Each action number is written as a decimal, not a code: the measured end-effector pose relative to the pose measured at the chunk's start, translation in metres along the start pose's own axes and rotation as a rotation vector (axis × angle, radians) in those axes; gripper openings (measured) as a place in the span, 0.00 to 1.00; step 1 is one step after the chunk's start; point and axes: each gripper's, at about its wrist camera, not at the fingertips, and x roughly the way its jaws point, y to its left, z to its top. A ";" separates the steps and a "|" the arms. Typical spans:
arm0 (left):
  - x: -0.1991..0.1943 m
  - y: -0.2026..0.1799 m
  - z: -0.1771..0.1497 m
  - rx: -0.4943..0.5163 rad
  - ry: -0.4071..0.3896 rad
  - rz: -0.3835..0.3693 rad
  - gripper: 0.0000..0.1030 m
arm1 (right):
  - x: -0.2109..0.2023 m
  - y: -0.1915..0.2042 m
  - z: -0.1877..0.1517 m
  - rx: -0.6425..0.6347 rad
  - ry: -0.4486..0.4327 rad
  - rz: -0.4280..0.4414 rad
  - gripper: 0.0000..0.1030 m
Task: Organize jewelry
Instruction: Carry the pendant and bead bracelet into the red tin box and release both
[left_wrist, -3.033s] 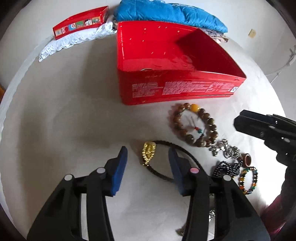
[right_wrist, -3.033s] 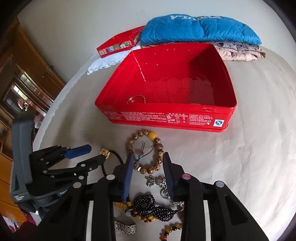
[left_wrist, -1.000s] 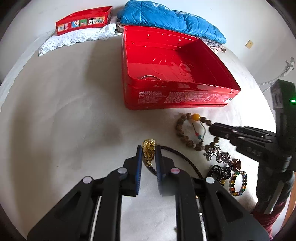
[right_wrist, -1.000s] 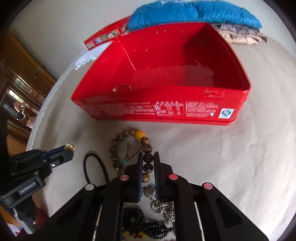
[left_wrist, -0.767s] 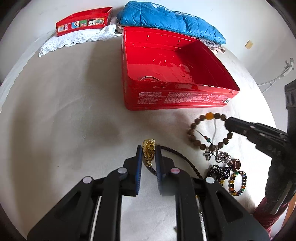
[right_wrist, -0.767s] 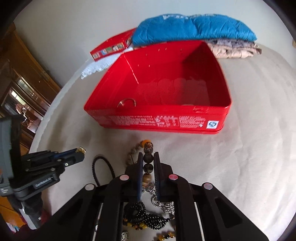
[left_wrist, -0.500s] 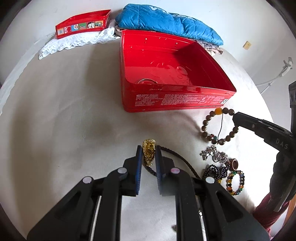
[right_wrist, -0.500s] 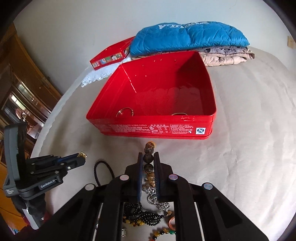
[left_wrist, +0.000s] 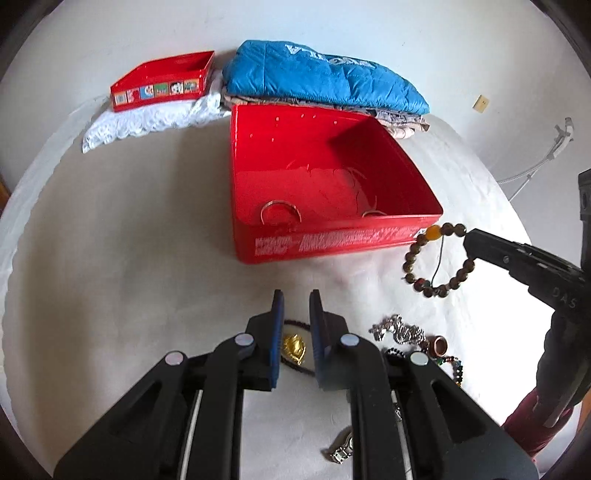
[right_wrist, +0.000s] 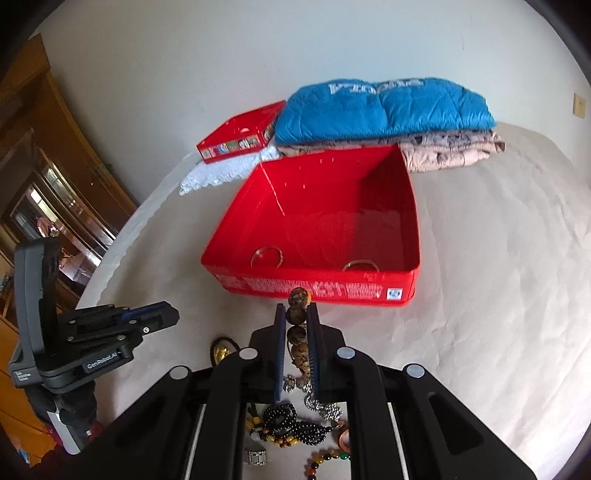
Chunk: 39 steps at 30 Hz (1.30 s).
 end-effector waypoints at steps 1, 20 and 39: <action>0.000 0.000 0.001 0.007 0.003 0.006 0.13 | -0.002 0.000 0.002 -0.001 -0.003 0.001 0.10; 0.075 0.002 -0.023 0.019 0.222 0.012 0.31 | 0.026 -0.011 -0.006 0.026 0.060 0.016 0.10; 0.099 -0.007 -0.020 0.016 0.243 0.011 0.18 | 0.030 -0.017 -0.009 0.044 0.067 0.018 0.10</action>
